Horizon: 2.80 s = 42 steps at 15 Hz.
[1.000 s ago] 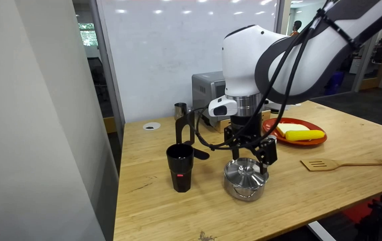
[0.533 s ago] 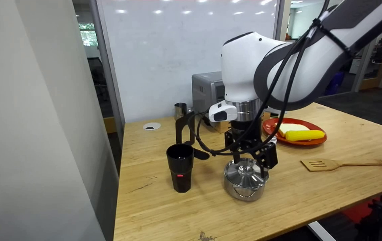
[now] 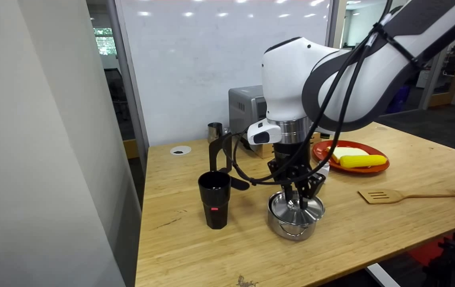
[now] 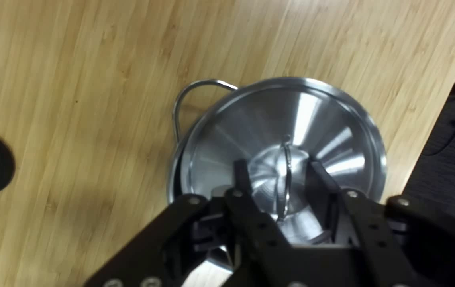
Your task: Take the lid from the top of the silver pot and put it on the table
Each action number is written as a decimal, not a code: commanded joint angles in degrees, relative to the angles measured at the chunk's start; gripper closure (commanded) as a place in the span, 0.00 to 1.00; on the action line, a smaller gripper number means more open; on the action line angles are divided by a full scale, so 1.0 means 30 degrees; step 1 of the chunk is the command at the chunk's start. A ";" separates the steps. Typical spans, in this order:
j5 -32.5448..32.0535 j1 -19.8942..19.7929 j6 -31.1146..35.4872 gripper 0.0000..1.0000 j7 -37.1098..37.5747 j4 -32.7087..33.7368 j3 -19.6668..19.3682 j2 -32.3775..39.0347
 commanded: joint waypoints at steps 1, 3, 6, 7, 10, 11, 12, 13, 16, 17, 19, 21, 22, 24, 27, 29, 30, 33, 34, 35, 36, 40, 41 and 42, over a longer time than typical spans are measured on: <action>-0.0439 -0.0065 0.0357 0.87 0.0147 0.0280 0.0142 0.0493; -0.0458 -0.0059 0.0363 0.99 0.0161 0.0302 0.0162 0.0494; -0.0558 -0.0024 0.0362 1.00 0.0247 0.0342 0.0186 0.0468; -0.0587 -0.0010 0.0316 0.99 0.0264 0.0366 0.0196 0.0421; -0.0760 0.0121 0.0038 0.99 0.0397 0.0323 0.0330 -0.0151; -0.0819 0.0173 -0.0135 0.99 0.0456 0.0352 0.0397 -0.0333; -0.0817 0.0241 -0.0347 0.99 0.0485 0.0335 0.0484 -0.0650; -0.0886 0.0333 -0.0530 0.99 0.0617 0.0270 0.0538 -0.1033; -0.0381 0.0313 -0.0924 0.99 0.0381 0.0004 0.0696 -0.2217; -0.0337 0.0267 -0.0898 0.99 0.0384 -0.0141 0.0637 -0.2642; -0.0279 0.0115 -0.0671 0.99 0.0470 -0.0468 0.0402 -0.3467; -0.0251 -0.0105 -0.0306 0.99 0.0461 -0.0794 -0.0017 -0.4207; -0.0098 -0.0267 -0.0196 0.99 0.0280 -0.0843 -0.0285 -0.4423; 0.0057 -0.0599 -0.0178 0.99 0.0001 -0.0701 -0.0905 -0.4587; 0.0374 -0.1177 -0.0276 0.99 -0.0577 0.0154 -0.1864 -0.4134; 0.0568 -0.1517 -0.0526 0.99 -0.1119 0.1006 -0.2337 -0.3554; 0.0669 -0.1643 -0.0683 0.99 -0.1428 0.1607 -0.2492 -0.3138; 0.1092 -0.2054 -0.1018 0.99 -0.2369 0.3425 -0.2776 -0.1690; 0.1287 -0.2198 -0.1125 0.99 -0.2640 0.4118 -0.2780 -0.1067; 0.1517 -0.2341 -0.1242 0.99 -0.2880 0.4707 -0.2740 -0.0503; 0.1718 -0.2485 -0.1374 0.99 -0.3117 0.5322 -0.2673 0.0174; 0.1923 -0.2801 -0.2077 0.99 -0.3438 0.7226 -0.2352 0.2704; 0.1703 -0.2745 -0.2249 0.99 -0.3270 0.7566 -0.2286 0.3267; 0.1511 -0.2689 -0.2480 0.99 -0.3120 0.7940 -0.2226 0.3773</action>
